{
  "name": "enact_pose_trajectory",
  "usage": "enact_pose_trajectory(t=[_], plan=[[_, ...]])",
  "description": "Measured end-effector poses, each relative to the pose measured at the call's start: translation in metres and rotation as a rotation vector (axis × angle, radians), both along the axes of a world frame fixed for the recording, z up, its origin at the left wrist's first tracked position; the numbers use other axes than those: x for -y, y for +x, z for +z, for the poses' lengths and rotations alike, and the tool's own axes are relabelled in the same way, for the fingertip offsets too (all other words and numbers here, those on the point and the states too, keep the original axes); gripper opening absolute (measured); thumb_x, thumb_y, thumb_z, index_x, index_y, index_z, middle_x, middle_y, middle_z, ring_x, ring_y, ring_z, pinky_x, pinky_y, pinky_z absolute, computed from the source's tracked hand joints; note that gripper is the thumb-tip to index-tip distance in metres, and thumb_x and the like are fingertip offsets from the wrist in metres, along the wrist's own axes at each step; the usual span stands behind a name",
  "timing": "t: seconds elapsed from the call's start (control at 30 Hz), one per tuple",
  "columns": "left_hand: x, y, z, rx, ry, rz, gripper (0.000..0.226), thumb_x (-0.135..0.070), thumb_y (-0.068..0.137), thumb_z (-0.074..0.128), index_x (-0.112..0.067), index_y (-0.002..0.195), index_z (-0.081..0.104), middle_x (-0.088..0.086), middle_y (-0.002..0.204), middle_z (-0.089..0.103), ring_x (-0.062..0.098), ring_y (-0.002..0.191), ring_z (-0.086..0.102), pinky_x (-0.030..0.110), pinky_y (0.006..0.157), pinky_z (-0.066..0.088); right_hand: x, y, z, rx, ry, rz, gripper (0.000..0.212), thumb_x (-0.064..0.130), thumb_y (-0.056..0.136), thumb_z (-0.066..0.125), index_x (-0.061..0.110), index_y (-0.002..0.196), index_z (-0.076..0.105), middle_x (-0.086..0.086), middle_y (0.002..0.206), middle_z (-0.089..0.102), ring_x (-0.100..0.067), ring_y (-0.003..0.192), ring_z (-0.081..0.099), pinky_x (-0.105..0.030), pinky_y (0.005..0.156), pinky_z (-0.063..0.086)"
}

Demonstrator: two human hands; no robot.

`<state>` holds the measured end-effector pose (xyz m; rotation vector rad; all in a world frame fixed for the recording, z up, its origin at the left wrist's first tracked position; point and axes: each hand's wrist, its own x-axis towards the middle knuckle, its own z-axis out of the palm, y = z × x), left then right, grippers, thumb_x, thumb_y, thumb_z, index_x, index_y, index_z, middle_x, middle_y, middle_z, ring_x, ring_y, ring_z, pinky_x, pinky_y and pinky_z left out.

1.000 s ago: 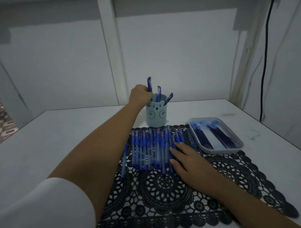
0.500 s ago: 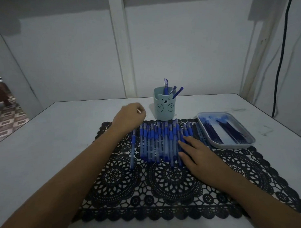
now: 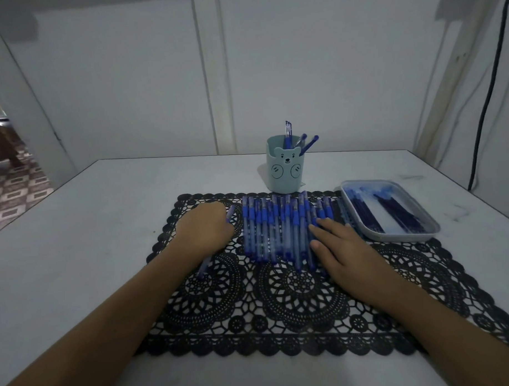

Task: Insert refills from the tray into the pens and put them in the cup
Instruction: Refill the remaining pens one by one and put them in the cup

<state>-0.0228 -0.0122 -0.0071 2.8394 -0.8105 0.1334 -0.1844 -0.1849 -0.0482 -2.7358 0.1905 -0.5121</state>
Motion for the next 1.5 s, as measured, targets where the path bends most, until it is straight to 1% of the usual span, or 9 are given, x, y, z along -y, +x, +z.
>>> enact_pose_trajectory(t=[0.13,0.27,0.37,0.47,0.63,0.83,1.07,1.27,1.5], plan=[[-0.002,-0.019,0.012,-0.014,-0.150,-0.241,0.021,-0.022,0.093,0.043,-0.017,0.109,0.055,-0.001,0.099,0.056,0.013,0.086,0.052,0.026,0.071,0.040,0.000,-0.001,0.002,0.112,0.023,0.016,0.053,0.042,0.094,0.030,0.013,0.135,0.044,-0.001,0.138,0.044,-0.014,0.128,0.036,-0.030,0.111,0.024],[-0.008,-0.051,0.012,-0.092,-0.224,-0.585,0.021,-0.024,0.093,0.049,-0.026,0.113,0.054,-0.017,0.091,0.049,-0.005,0.080,0.046,0.009,0.069,0.035,-0.008,-0.005,0.007,0.253,-0.102,0.093,0.052,0.039,0.091,0.037,0.009,0.131,0.047,-0.006,0.126,0.054,-0.014,0.116,0.043,-0.027,0.100,0.036],[-0.012,-0.066,0.005,-0.160,-0.319,-0.720,0.020,-0.018,0.086,0.060,-0.023,0.103,0.053,-0.017,0.086,0.054,-0.001,0.075,0.054,0.010,0.068,0.043,-0.020,-0.009,0.010,0.277,-0.240,0.165,0.043,0.041,0.089,0.042,0.012,0.118,0.057,-0.001,0.108,0.062,-0.015,0.098,0.054,-0.033,0.082,0.046],[-0.014,-0.069,0.001,-0.187,-0.374,-0.727,0.022,-0.017,0.084,0.063,-0.031,0.089,0.048,-0.016,0.084,0.057,0.004,0.078,0.056,0.016,0.068,0.047,-0.024,-0.009,0.010,0.282,-0.316,0.259,0.028,0.033,0.090,0.047,0.014,0.100,0.064,0.001,0.087,0.063,-0.018,0.077,0.057,-0.035,0.063,0.048],[-0.019,-0.071,-0.003,-0.179,-0.282,-0.677,0.004,-0.036,0.088,0.051,-0.035,0.092,0.050,-0.018,0.084,0.058,-0.003,0.074,0.055,0.009,0.064,0.042,-0.025,-0.010,0.010,0.233,-0.308,0.297,0.026,0.028,0.091,0.045,0.010,0.093,0.063,-0.003,0.083,0.061,-0.020,0.073,0.055,-0.037,0.060,0.048],[-0.021,-0.069,-0.020,0.098,-0.163,-0.651,0.048,-0.057,0.084,0.017,-0.030,0.099,0.053,-0.018,0.075,0.052,0.001,0.063,0.051,0.010,0.053,0.032,-0.029,-0.010,0.007,0.199,-0.232,0.252,0.027,0.023,0.091,0.037,0.008,0.094,0.060,-0.005,0.078,0.063,-0.022,0.062,0.056,-0.040,0.054,0.052],[-0.022,-0.072,-0.023,0.148,-0.210,-0.746,0.029,-0.038,0.090,0.036,-0.024,0.095,0.061,-0.014,0.079,0.062,0.000,0.058,0.053,0.013,0.047,0.041,-0.032,-0.017,0.011,0.197,-0.244,0.271,0.027,0.026,0.089,0.038,0.010,0.077,0.057,0.000,0.063,0.056,-0.017,0.048,0.049,-0.031,0.040,0.046],[-0.025,-0.071,-0.019,0.173,-0.246,-0.777,0.029,-0.037,0.088,0.042,-0.021,0.098,0.064,-0.013,0.080,0.063,0.002,0.064,0.058,0.020,0.050,0.050,-0.021,-0.021,0.021,0.117,-0.247,0.344,0.027,0.036,0.091,0.039,0.019,0.094,0.060,0.006,0.060,0.060,-0.014,0.045,0.052,-0.030,0.040,0.044],[-0.025,-0.068,-0.016,0.176,-0.192,-0.656,0.037,-0.043,0.087,0.035,-0.024,0.098,0.064,-0.014,0.078,0.063,0.001,0.059,0.055,0.003,0.050,0.030,-0.017,-0.023,0.032,-0.065,-0.082,0.180,0.027,0.046,0.093,0.027,0.027,0.101,0.046,0.010,0.069,0.054,-0.007,0.060,0.051,-0.019,0.053,0.039]])
